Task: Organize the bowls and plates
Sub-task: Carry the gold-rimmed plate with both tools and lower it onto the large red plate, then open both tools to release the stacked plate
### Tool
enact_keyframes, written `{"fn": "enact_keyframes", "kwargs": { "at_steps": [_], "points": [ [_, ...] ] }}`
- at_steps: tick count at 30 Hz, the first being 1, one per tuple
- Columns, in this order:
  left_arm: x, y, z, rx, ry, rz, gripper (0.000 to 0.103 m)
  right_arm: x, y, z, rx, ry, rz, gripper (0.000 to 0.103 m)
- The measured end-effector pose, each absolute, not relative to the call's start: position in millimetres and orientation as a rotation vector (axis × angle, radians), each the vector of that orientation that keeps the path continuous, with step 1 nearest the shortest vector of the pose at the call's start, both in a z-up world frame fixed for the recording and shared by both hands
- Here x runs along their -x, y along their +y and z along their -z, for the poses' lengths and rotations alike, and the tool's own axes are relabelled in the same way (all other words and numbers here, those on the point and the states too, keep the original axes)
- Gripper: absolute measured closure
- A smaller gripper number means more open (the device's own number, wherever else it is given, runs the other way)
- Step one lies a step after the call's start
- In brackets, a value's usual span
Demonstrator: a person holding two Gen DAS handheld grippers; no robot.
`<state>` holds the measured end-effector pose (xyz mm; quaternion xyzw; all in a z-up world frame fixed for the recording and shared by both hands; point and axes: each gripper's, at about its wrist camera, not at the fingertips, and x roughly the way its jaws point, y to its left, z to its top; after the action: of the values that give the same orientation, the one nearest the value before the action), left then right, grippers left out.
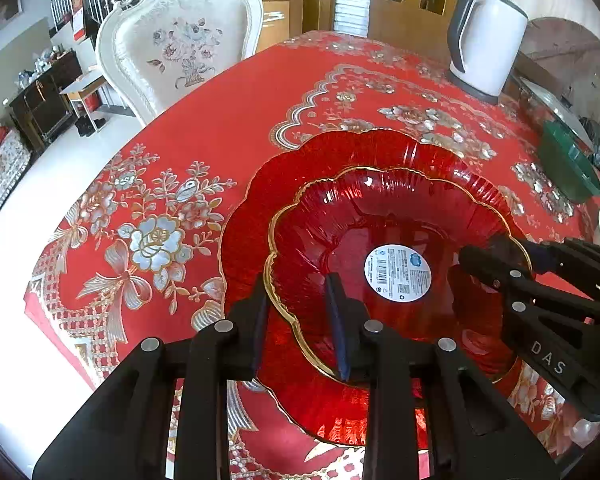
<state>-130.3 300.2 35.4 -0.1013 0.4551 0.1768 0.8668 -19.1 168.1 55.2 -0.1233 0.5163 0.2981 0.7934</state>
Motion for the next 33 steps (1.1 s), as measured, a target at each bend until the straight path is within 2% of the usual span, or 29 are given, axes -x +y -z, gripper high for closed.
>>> {"fn": "enact_keyframes", "kwargs": {
  "at_steps": [14,24,28,33],
  "points": [
    [143.3,302.2,-62.6,0.129,0.891,-0.403,0.075,22.5,178.2,-51.5,0.368,1.079,-0.602,0.070],
    [143.6,301.5,-59.5,0.172,0.890,-0.371,0.075,25.4,172.8,-57.8,0.365,1.038,-0.582,0.069],
    [141.4,296.3,-58.6,0.186,0.888,-0.354,0.075,29.2,165.8,-66.1,0.337,1.018,-0.582,0.063],
    [134.6,282.9,-58.2,0.189,0.893,-0.319,0.075,29.7,152.3,-76.9,0.273,1.007,-0.594,0.062]
  ]
}}
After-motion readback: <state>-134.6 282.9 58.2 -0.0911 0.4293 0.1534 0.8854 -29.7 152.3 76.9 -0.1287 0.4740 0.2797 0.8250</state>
